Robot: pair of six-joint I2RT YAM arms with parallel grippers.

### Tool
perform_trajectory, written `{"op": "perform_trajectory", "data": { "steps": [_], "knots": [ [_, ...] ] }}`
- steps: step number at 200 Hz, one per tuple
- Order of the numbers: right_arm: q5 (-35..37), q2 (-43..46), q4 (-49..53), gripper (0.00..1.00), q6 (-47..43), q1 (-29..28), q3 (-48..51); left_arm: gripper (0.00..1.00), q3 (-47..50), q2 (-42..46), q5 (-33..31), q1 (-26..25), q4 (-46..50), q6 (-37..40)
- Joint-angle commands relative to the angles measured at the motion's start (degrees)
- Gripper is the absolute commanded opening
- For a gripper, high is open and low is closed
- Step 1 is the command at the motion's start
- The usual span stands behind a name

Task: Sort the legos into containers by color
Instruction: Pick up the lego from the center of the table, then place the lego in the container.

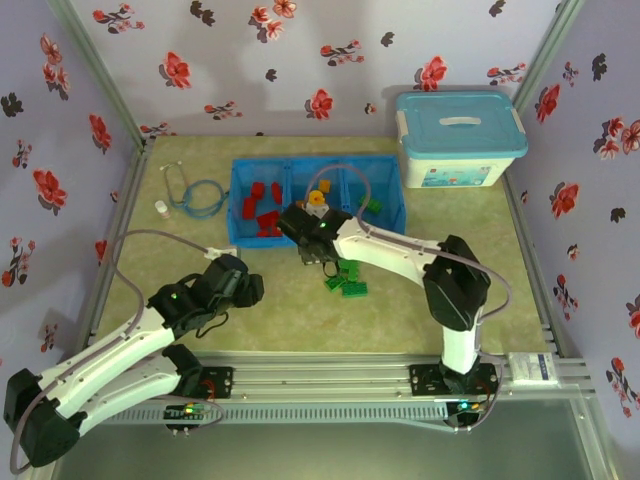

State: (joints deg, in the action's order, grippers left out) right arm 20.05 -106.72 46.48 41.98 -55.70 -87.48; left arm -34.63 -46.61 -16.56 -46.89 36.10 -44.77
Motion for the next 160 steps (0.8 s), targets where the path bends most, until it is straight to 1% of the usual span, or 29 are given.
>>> {"op": "perform_trajectory", "data": {
  "steps": [1,20,69,75,100,123,133,139,150,156,160],
  "knots": [
    [1.0,1.6,1.6,0.19,-3.0,1.7,-3.9,0.66,-0.3,0.7,-1.6,-0.5,1.4,-1.0],
    [-0.2,0.2,2.8,0.19,-4.9,3.9,-7.5,0.66,-0.5,0.9,-1.6,-0.8,2.2,-1.1],
    [-0.5,-6.1,6.2,0.2,-8.9,8.9,-17.6,0.66,-0.5,2.6,-1.8,-1.4,3.0,-1.9],
    [-2.6,-6.9,6.5,0.2,-9.2,9.6,-19.4,0.66,-0.6,2.6,-1.9,-1.5,3.0,-1.9],
    [-3.9,-11.5,9.2,0.2,-11.1,11.7,-28.6,0.66,-1.3,2.3,-2.0,-1.7,3.3,-1.9],
    [-6.4,-15.3,9.9,0.22,-12.5,12.0,-35.4,0.66,-1.8,2.3,-2.4,-1.9,3.6,-2.0],
    [-8.0,-16.5,8.9,0.25,-12.6,12.2,-36.7,0.66,-1.8,2.4,-2.5,-2.1,3.7,-2.2],
    [-9.2,-17.1,8.5,0.29,-12.3,12.5,-37.2,0.66,-1.8,2.4,-2.5,-2.2,3.7,-2.4],
    [-11.3,-18.5,8.4,0.41,-11.4,13.1,-38.0,0.66,-1.9,2.4,-2.5,-2.5,3.9,-2.6],
    [-12.0,-18.8,8.4,0.52,-11.1,13.3,-38.1,0.66,-2.0,2.5,-2.5,-2.7,3.9,-2.7],
    [-12.2,-18.9,8.3,0.55,-10.9,13.4,-37.9,0.66,-2.0,2.5,-2.4,-2.8,4.1,-2.8]
  ]
}}
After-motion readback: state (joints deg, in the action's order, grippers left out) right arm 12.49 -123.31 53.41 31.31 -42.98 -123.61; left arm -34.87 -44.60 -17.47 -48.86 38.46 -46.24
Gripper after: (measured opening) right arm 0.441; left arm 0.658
